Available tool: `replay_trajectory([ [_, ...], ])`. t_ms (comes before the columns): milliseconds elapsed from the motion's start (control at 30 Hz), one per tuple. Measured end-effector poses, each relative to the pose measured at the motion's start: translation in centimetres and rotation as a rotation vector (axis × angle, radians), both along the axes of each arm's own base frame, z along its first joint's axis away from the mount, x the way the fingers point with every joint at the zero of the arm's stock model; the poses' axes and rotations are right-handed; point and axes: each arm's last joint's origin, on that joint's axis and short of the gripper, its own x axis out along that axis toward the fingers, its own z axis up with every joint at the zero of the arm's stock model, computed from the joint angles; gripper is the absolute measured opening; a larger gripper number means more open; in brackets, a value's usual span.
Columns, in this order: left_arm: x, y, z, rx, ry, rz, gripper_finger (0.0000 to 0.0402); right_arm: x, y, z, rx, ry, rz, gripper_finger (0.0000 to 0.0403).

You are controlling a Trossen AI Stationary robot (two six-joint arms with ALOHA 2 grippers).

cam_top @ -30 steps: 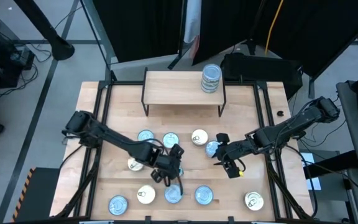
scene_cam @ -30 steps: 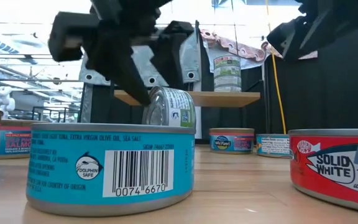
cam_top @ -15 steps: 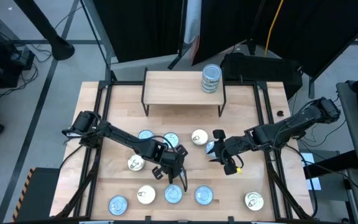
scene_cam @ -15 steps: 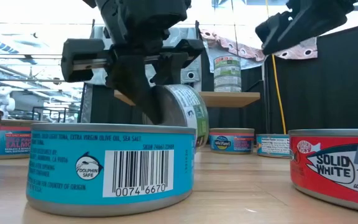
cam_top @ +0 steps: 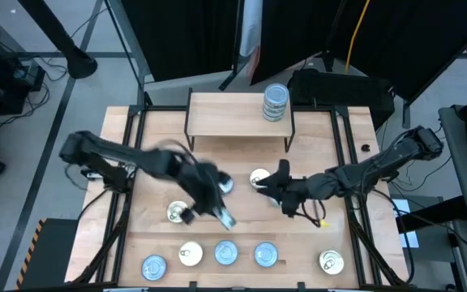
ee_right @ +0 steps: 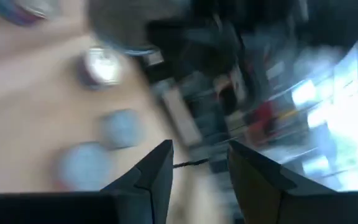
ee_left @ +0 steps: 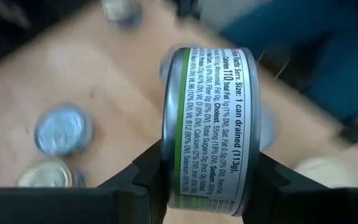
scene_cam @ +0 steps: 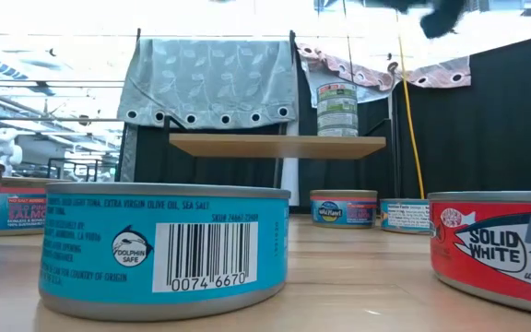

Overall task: Stack canned seafood by type on shelf
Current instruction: Stack the green tuna can on top of the other green tuna cans on the shelf

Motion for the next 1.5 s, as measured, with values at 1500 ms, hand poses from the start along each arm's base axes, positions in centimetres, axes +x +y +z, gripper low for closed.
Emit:
replay_trajectory([
  [1500, 4.5, 11.0, -1.7, -0.981, 0.656, 0.246, 0.0157, 4.7, 0.6, -2.5, -0.919, -0.116, 0.180, 0.0139],
])
